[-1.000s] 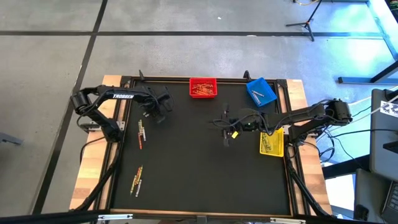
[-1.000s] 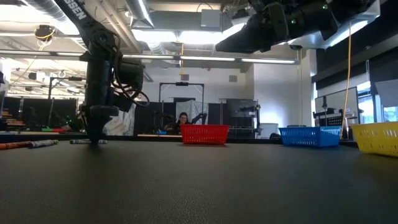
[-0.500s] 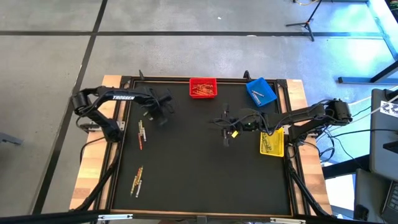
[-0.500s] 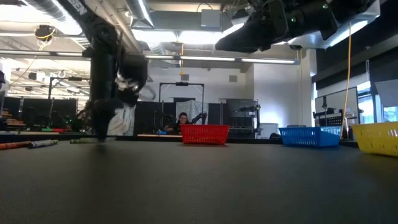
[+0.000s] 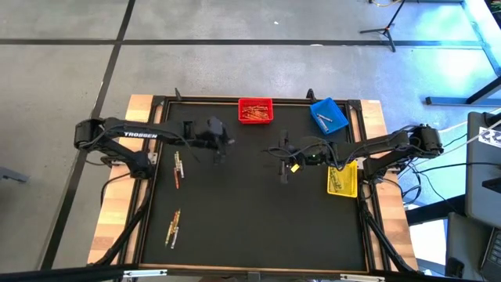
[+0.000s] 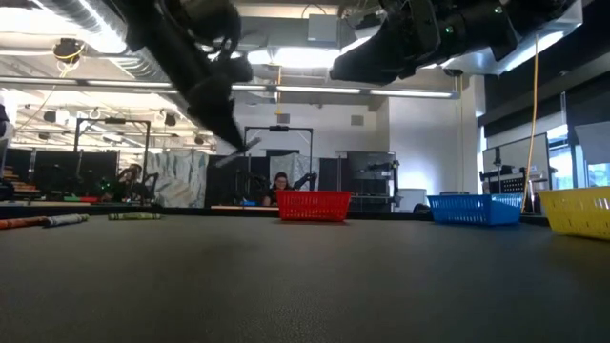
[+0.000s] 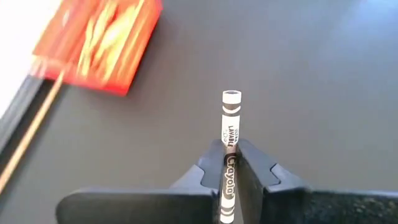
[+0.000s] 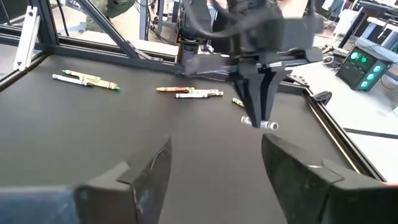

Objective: Sort crayons
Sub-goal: Put the black crayon into the blue bin

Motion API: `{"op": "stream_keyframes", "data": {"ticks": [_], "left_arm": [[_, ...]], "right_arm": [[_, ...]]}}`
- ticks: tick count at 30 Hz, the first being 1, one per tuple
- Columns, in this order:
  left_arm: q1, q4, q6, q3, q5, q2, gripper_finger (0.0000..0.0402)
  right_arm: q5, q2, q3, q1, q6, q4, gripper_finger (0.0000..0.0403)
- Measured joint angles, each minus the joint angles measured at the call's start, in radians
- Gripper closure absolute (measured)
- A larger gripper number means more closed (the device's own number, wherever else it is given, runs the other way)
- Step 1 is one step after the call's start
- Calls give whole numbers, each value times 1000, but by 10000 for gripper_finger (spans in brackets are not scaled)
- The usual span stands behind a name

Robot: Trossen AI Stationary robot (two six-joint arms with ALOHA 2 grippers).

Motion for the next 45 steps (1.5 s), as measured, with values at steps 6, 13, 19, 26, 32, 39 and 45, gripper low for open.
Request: {"op": "stream_keyframes", "data": {"ticks": [6, 13, 19, 26, 32, 39, 45], "left_arm": [[-126, 264, 124, 0, -11, 10, 388], [-239, 523, 197, 0, -11, 10, 388], [-291, 740, 249, -28, -11, 41, 388], [-321, 933, 250, -74, -13, 107, 388], [-326, 958, 268, -74, -13, 123, 388], [-327, 951, 271, -74, -18, 123, 388], [-327, 950, 244, -74, -14, 123, 387]], "right_arm": [[0, 0, 0, 0, 3, -1, 150], [0, 0, 0, 0, 3, 6, 150], [-41, 30, 0, 0, -4, 102, 150], [-79, 135, 0, 0, -4, 332, 150], [-114, 167, 0, 0, -35, 375, 201], [-125, 167, 0, 1, -82, 341, 346], [-124, 163, 0, 0, -120, 323, 381]]}}
